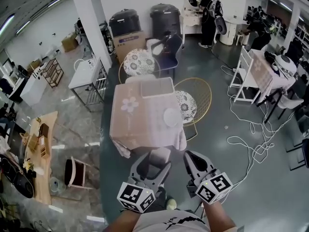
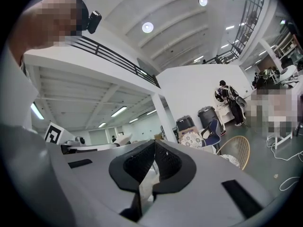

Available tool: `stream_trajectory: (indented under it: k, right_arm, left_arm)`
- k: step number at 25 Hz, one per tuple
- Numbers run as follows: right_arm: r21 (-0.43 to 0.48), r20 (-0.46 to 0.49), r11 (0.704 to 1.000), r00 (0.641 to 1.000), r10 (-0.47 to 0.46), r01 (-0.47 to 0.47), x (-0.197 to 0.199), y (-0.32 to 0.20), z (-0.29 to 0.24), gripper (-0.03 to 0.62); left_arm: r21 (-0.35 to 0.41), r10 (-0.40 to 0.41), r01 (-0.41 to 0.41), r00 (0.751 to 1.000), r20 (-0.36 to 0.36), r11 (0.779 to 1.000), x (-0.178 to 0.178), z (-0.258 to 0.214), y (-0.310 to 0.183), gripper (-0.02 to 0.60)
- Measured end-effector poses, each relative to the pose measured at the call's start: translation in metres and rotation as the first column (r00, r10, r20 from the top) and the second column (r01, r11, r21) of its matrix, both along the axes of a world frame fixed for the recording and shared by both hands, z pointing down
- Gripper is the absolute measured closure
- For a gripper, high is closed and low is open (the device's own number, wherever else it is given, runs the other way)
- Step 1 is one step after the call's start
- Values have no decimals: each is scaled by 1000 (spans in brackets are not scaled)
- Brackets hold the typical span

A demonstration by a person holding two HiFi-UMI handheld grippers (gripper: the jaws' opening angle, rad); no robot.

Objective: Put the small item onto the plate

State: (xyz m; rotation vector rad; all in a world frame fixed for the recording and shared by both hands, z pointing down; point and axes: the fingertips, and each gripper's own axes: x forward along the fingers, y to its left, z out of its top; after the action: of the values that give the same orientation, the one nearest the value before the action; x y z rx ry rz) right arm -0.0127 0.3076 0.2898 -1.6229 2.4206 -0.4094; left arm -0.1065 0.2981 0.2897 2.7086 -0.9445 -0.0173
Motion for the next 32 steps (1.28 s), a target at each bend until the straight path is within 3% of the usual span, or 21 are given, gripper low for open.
stream_trajectory:
  k: [10,23,32]
  right_arm:
    - [11,-17,994,994,108,-108,39,-79,3,580]
    - [-19,-82,982,979,184,-186,50,-207,9,579]
    - [-44,-80,981,979,187,-191,77,-252,19,579]
  left_arm:
    - [5,49,-49,999,15,999,33,20,-88,275]
    - [-21,139,-138,989,52,990,62,58,-227,275]
    - [-67,116,-111,990,75,992,89,89,-274,275]
